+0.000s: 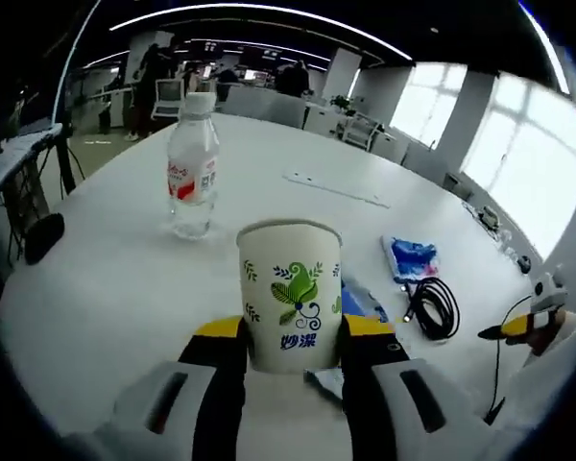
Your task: Arrange the tabletop items into an orderly group along one side of the table until the central work area is clear of visible clutter.
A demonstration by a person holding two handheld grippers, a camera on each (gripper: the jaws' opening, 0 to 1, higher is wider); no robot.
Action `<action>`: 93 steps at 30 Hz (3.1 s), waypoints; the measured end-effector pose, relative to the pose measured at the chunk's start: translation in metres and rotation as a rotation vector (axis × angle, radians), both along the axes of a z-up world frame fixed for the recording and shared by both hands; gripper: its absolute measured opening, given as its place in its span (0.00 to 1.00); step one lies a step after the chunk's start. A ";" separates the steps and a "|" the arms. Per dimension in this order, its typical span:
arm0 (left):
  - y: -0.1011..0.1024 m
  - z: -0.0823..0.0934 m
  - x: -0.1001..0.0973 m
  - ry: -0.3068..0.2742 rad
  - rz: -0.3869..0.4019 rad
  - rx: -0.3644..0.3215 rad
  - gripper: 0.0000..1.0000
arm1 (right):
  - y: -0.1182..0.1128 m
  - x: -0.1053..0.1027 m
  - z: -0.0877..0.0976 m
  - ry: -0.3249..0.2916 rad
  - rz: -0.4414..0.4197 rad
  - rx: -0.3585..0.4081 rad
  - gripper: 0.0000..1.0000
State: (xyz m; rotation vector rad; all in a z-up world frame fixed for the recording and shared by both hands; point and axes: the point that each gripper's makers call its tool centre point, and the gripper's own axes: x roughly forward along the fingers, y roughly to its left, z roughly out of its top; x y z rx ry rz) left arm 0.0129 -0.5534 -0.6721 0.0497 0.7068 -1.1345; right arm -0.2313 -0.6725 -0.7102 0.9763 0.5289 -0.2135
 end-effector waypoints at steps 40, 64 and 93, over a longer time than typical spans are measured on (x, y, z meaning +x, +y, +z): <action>-0.072 0.088 -0.176 0.528 -0.707 -0.568 0.37 | 0.043 0.081 0.126 -0.483 0.187 0.114 0.48; -0.063 0.129 -0.150 -0.071 -0.875 -0.383 0.37 | 0.019 0.071 0.093 -0.181 0.369 -0.410 0.37; -0.081 0.106 -0.149 -0.184 -0.896 -0.127 0.00 | 0.036 0.083 0.084 -0.056 0.628 -0.783 0.45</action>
